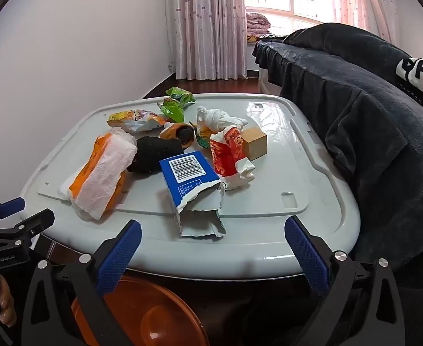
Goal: Collect trash
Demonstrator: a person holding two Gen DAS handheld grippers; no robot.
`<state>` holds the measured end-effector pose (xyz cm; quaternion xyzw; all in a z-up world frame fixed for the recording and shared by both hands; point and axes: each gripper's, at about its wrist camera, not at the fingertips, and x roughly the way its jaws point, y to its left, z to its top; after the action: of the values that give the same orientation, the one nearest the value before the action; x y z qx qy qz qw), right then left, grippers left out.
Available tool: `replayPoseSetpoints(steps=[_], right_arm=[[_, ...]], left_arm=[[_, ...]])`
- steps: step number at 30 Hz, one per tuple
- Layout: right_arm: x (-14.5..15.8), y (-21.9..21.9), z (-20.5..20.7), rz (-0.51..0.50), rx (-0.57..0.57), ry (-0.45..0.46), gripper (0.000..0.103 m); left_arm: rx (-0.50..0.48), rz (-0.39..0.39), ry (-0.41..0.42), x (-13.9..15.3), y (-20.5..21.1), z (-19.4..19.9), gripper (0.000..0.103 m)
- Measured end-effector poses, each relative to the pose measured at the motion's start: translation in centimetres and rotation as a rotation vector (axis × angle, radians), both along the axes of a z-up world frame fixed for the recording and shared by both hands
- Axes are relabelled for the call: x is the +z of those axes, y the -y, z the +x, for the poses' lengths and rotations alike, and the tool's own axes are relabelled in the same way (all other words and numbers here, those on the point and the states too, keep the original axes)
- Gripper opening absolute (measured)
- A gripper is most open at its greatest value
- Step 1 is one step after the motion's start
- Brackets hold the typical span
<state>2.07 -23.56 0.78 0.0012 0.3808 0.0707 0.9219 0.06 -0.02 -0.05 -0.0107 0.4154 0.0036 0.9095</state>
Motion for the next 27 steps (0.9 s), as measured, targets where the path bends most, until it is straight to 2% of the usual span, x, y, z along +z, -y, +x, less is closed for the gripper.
replayPoseSetpoints(steps=[7,8,11,27], right_arm=[[0.0,0.0,0.0,-0.005,0.003,0.0,0.098],[0.0,0.0,0.0,-0.006,0.004,0.0,0.098],[0.0,0.0,0.0,-0.002,0.0,0.003,0.098],[-0.2,-0.4,0.2,-0.02,0.007,-0.002,0.098]], left_arm=[[-0.025,-0.01,0.018,0.3,0.3,-0.3,0.097],[0.007,-0.009,-0.008,0.2,-0.4,-0.1,0.097],[0.006,-0.015,-0.017,0.2,-0.6,-0.1,0.097],[0.015,-0.014,-0.03,-0.6,-0.8,0.2,0.097]])
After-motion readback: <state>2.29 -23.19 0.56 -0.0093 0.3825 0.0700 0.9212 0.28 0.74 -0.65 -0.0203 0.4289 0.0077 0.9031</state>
